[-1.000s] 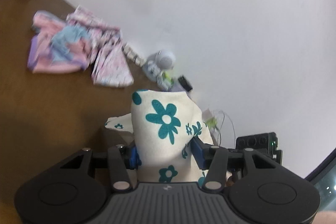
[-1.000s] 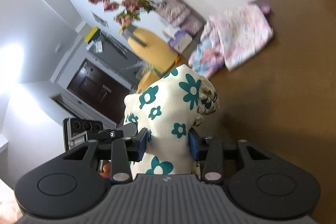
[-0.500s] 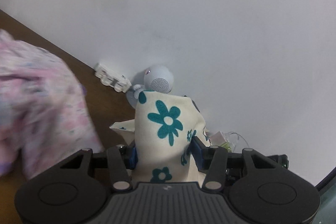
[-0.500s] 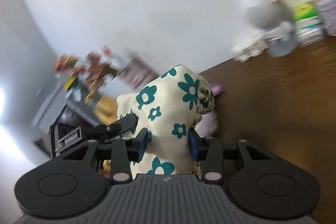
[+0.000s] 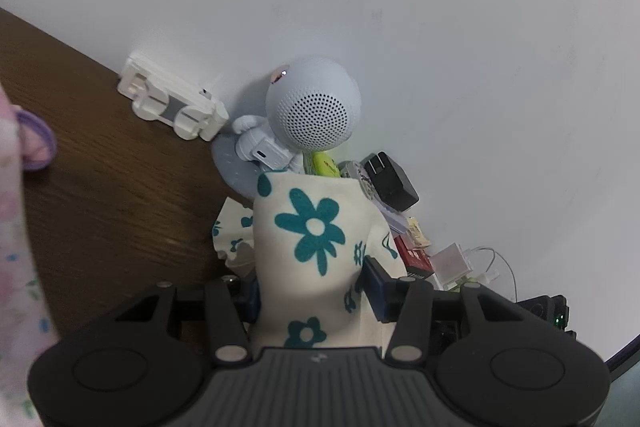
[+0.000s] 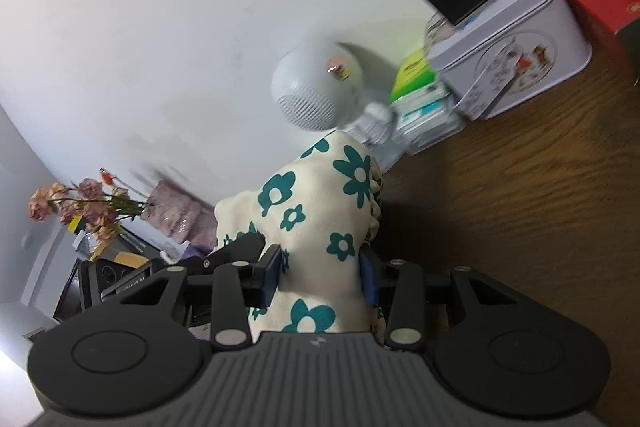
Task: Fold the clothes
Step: 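Carry the bundle with both tools toward the white robot figure by the wall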
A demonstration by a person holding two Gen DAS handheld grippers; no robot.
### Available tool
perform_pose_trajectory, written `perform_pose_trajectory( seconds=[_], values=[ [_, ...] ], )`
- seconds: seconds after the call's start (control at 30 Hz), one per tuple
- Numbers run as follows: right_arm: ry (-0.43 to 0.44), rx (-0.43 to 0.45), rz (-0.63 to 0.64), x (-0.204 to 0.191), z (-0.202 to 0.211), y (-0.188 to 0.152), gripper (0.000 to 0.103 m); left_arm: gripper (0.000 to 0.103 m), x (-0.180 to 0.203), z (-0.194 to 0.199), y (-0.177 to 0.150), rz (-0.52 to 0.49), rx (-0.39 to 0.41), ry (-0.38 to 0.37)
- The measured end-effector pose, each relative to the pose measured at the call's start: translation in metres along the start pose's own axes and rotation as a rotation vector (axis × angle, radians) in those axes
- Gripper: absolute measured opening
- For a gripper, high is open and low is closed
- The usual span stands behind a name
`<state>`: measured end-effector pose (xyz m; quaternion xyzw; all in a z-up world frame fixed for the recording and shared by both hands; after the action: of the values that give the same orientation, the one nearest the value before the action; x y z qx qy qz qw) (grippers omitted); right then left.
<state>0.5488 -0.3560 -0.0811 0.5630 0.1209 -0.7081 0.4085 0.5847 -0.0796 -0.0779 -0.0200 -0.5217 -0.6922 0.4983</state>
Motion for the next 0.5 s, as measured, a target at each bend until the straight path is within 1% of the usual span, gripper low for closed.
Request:
perform_pose_trajectory(
  seconds=[0.17,0.5],
  values=[
    [-0.016,-0.004,0.003,0.007,-0.005,0.006,0.040,0.047,-0.002,-0.011,0.001,-0.005,-0.007,0.003],
    [-0.068,0.033,0.010,0.014,0.003,0.008,0.040,0.048,-0.010,-0.033,0.003,-0.005,-0.004,-0.016]
  ],
)
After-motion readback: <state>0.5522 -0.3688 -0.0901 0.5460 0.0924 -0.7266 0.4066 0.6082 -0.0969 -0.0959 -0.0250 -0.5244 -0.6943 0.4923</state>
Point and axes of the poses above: each gripper's, at about its wrist camera, not at the fingertips, and z roughly against the way its jaws point, x to its right, y to its top, the point moved 5 cm from there along -z, roughly the way its jaws point, and after that the axes turned 14 degrees about -z, right-handed, at the moved point
